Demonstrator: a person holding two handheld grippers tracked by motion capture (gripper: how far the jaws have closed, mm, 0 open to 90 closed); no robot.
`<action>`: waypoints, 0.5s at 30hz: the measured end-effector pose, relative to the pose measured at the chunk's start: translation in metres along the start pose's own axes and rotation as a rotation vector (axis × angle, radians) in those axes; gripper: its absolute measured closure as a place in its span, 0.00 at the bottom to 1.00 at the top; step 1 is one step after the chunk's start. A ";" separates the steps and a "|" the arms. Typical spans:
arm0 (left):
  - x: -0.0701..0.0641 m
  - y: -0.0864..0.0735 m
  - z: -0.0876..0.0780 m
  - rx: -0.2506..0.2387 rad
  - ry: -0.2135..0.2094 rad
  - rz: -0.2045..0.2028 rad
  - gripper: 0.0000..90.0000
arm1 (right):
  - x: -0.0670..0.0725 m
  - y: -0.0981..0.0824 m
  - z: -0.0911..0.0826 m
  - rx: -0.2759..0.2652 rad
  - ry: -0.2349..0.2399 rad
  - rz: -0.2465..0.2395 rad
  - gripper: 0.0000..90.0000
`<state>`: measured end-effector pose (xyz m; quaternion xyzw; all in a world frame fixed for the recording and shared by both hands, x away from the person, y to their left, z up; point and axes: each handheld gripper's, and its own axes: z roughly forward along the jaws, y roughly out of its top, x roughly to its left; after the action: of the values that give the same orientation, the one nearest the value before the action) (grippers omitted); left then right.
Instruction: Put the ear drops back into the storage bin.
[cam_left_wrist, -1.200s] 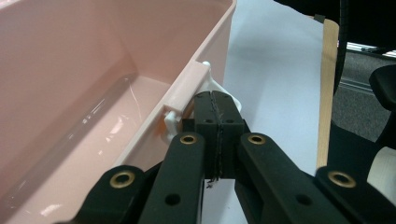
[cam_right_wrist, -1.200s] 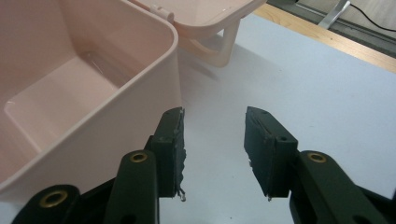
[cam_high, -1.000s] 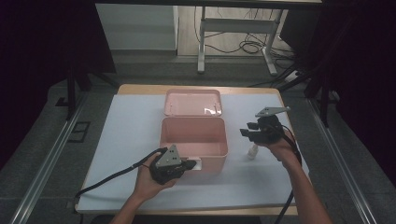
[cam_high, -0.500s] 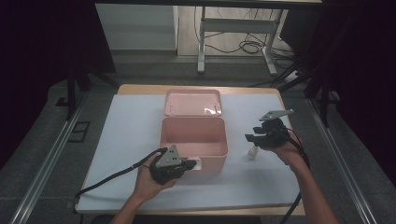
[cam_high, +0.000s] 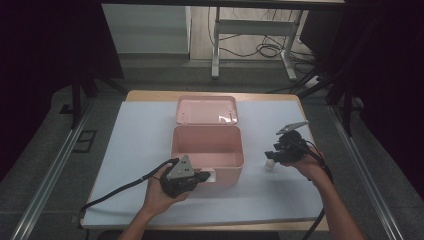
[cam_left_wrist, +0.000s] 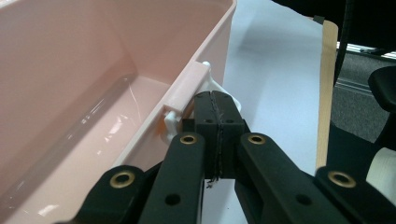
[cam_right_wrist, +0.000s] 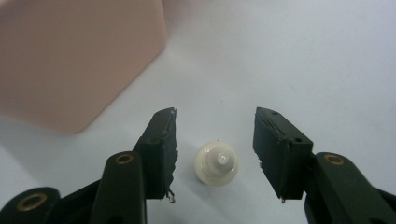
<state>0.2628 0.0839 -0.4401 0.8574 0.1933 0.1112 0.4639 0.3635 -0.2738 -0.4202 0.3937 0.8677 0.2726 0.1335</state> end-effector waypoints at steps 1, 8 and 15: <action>0.000 0.000 0.000 0.000 0.000 0.000 1.00 | 0.000 0.000 0.002 0.011 -0.003 -0.005 0.54; 0.000 0.000 0.000 0.001 0.000 0.000 1.00 | 0.002 -0.003 0.012 0.061 -0.010 0.000 0.52; 0.000 0.000 0.000 0.000 0.000 -0.001 1.00 | -0.003 -0.006 0.021 0.134 -0.012 0.006 0.52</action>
<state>0.2627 0.0839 -0.4402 0.8573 0.1937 0.1111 0.4639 0.3715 -0.2714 -0.4410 0.4058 0.8821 0.2117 0.1112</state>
